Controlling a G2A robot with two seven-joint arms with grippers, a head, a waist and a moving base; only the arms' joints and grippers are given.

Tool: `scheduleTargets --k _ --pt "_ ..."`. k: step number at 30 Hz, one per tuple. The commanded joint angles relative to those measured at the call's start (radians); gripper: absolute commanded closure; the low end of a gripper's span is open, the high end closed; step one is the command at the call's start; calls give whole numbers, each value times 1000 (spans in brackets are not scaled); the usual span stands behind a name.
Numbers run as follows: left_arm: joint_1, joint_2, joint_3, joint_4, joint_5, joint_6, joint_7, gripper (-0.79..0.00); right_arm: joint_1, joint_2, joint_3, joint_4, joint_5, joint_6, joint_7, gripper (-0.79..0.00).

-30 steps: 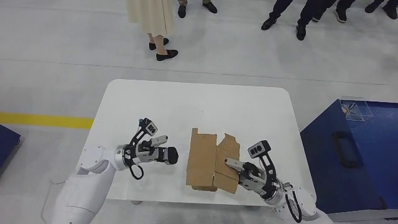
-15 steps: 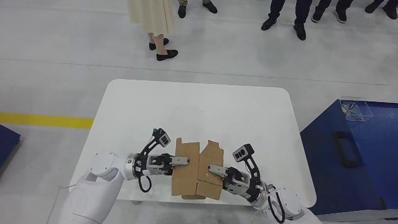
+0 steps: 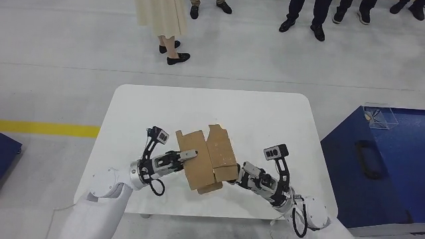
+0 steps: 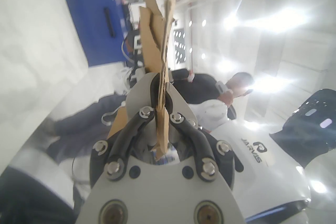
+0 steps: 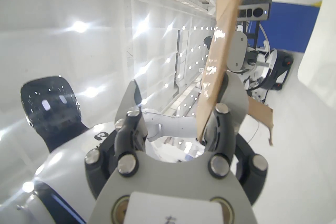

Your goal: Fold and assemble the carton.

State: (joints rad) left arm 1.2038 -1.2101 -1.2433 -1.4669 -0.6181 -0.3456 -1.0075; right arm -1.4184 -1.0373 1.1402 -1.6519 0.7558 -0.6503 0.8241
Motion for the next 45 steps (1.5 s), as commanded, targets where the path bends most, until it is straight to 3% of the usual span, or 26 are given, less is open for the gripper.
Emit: scheduleTargets --k 1,4,7,8,16,21,23,25,30,33,34,35,36,40,45 --pt "22 -16 39 -12 -68 -57 135 0 5 -2 18 20 -84 -121 -4 -785" --pt "20 -35 97 10 -105 -151 169 0 11 -7 27 38 -172 -226 -16 -785" --pt "11 -52 149 33 -197 -190 150 0 19 -15 37 69 -257 -325 -74 -785" --pt "7 -57 163 40 -237 -185 135 0 26 -18 52 91 -313 -362 -102 -785" --pt "-36 -78 212 108 -424 -53 -16 0 30 -54 53 97 -608 -362 -297 -785" --pt "-54 -86 218 140 -443 -31 -39 0 30 -67 26 87 -656 -362 -339 -354" --pt "-57 -88 218 150 -444 -31 -43 0 29 -69 20 86 -661 -362 -345 -259" --pt "-60 -91 215 159 -448 -32 -45 0 29 -70 17 86 -668 -362 -345 0" --pt "-61 -95 210 178 -453 -25 -56 0 27 -72 10 87 -678 -362 -349 0" --pt "-59 -96 202 185 -456 -21 -65 -169 28 -74 4 91 -691 -362 -351 0" --pt "-58 -97 200 187 -456 -19 -67 -292 29 -75 1 96 -696 -362 -352 0" --pt "-57 -97 196 188 -457 -17 -68 -680 30 -76 -4 100 -698 -362 -353 0" --pt "-55 -97 192 193 -455 -17 -65 -785 31 -77 -9 102 -699 -362 -354 0" --pt "-55 -91 147 215 -409 -61 -33 -785 33 -79 -21 110 -697 -362 -357 0" --pt "-80 -60 -7 302 -250 -150 113 -785 18 -66 2 74 -710 -277 -302 0"
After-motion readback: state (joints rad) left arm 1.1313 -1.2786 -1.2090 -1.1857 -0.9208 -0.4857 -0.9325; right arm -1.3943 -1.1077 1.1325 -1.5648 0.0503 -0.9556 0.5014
